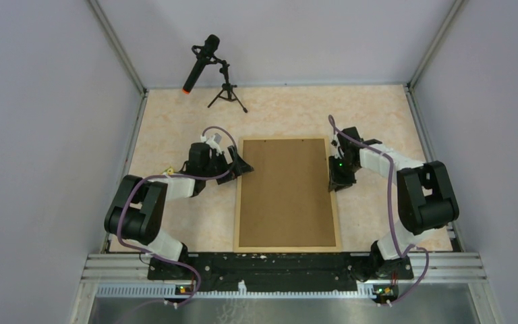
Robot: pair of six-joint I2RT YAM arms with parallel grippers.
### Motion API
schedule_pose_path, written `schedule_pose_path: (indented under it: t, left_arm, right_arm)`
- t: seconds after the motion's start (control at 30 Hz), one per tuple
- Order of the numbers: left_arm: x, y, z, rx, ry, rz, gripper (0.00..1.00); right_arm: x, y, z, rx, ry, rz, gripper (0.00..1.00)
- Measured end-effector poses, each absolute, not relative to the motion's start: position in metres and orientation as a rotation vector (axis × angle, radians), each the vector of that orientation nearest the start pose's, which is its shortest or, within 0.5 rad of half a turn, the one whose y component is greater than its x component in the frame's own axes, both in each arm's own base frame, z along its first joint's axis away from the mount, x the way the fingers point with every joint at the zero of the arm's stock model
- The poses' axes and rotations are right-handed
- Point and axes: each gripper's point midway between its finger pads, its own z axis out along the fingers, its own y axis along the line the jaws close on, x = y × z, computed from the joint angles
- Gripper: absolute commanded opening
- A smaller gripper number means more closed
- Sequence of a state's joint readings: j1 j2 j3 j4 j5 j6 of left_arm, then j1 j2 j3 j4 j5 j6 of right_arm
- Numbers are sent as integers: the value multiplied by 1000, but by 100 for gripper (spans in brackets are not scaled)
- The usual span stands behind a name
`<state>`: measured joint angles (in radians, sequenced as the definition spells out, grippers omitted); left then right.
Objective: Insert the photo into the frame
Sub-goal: Install the photo frame at the center of the board.
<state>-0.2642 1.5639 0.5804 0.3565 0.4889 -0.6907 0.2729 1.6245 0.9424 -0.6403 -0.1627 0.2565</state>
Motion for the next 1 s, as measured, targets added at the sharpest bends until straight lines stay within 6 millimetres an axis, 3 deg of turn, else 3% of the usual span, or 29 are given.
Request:
schedule_pose_path:
  t: [0.57,1.0]
  left_arm:
    - [320,-196,54,-200,2312,-1050,98]
    - [340,-178,53,-232,2255,-934,98]
  right_arm:
    - [264,119,14,-27,2983,382,27]
    - [262,146,11,79,3008,657,30]
